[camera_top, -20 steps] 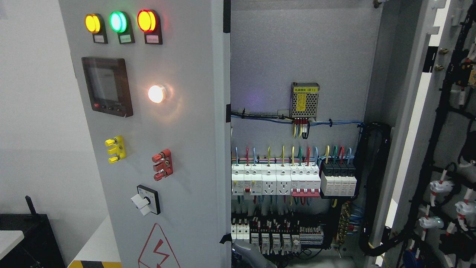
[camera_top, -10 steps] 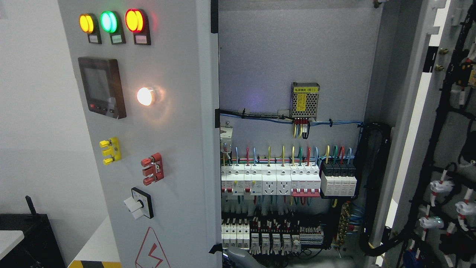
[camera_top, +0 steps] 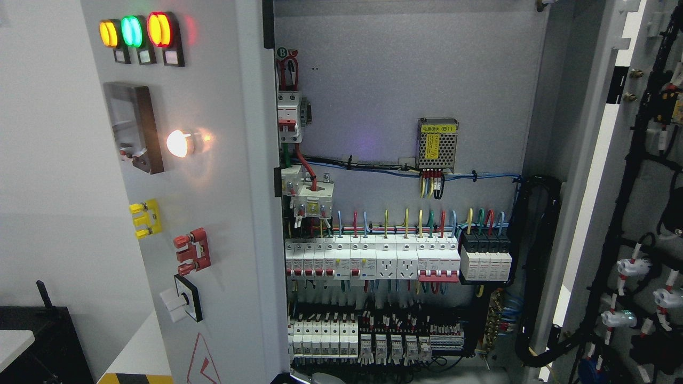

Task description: Open door with both hands

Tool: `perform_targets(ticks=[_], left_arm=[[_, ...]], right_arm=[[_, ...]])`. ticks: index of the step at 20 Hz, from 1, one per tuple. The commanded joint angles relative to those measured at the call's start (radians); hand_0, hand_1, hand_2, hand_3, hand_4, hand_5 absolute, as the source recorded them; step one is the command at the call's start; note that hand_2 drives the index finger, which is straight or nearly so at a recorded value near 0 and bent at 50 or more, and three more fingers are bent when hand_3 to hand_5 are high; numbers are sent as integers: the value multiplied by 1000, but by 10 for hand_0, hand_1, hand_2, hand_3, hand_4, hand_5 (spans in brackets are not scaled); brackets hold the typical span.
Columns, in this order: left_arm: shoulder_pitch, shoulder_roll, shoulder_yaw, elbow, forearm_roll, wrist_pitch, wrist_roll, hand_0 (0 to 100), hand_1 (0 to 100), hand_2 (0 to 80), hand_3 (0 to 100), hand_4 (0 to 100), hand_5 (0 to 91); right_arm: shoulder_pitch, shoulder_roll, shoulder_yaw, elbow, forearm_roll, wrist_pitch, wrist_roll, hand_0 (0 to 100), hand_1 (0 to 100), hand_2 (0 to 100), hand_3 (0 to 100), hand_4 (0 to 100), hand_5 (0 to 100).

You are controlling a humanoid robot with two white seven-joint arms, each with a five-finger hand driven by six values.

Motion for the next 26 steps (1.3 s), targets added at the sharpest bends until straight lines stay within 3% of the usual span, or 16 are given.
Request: perform_targets(ticks=[1, 26], left_arm=[[23, 1, 0, 9, 1, -1, 1, 0, 0, 0, 0, 0, 0], [23, -1, 0, 9, 1, -1, 1, 0, 0, 0, 0, 0, 0]], right_arm=[[9, 33, 46, -52, 0, 0, -5, 383, 0, 0, 0, 0, 0], [24, 37, 147, -61, 12, -11, -27, 383, 0, 0, 0, 0, 0]])
